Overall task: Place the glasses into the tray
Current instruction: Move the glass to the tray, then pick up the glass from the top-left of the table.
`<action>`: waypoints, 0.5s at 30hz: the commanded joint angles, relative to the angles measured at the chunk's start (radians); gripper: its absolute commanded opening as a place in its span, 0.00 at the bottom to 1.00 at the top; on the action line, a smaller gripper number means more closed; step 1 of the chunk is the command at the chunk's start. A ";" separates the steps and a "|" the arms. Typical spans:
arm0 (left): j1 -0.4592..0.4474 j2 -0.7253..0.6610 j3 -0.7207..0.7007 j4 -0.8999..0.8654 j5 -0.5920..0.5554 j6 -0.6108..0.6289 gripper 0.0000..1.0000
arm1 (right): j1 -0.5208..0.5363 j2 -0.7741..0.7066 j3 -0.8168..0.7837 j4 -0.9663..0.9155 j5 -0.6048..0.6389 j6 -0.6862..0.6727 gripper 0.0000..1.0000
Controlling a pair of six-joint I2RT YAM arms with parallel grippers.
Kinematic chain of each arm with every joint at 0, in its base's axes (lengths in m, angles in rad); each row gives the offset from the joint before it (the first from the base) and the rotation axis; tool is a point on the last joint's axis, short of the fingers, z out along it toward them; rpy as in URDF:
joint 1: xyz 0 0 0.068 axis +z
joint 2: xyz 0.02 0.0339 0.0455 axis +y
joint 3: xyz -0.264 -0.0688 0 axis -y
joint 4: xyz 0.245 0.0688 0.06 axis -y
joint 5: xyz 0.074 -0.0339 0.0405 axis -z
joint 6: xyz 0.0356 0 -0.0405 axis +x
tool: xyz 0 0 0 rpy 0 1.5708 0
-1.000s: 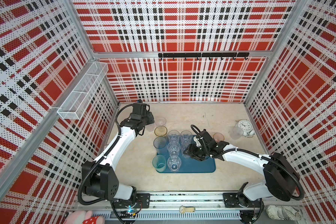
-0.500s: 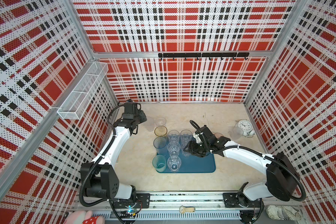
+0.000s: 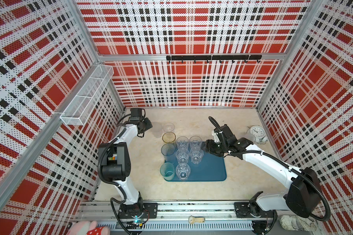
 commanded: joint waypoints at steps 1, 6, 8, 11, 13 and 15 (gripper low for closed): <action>-0.019 0.015 0.021 0.034 0.038 -0.008 0.46 | 0.000 -0.013 -0.010 -0.006 0.037 -0.017 0.62; -0.046 0.041 0.002 0.056 0.034 -0.008 0.44 | -0.001 0.002 -0.018 0.011 0.029 -0.016 0.62; -0.043 0.057 -0.006 0.062 0.035 -0.009 0.43 | -0.001 0.005 -0.021 0.020 0.023 -0.014 0.62; -0.043 0.074 -0.019 0.065 0.032 -0.002 0.38 | 0.000 0.006 -0.023 0.025 0.023 -0.011 0.62; -0.047 0.078 -0.028 0.064 0.021 0.007 0.34 | -0.001 0.006 -0.027 0.032 0.023 -0.006 0.62; -0.050 0.081 -0.039 0.064 0.005 0.013 0.31 | -0.001 0.008 -0.031 0.041 0.019 -0.002 0.62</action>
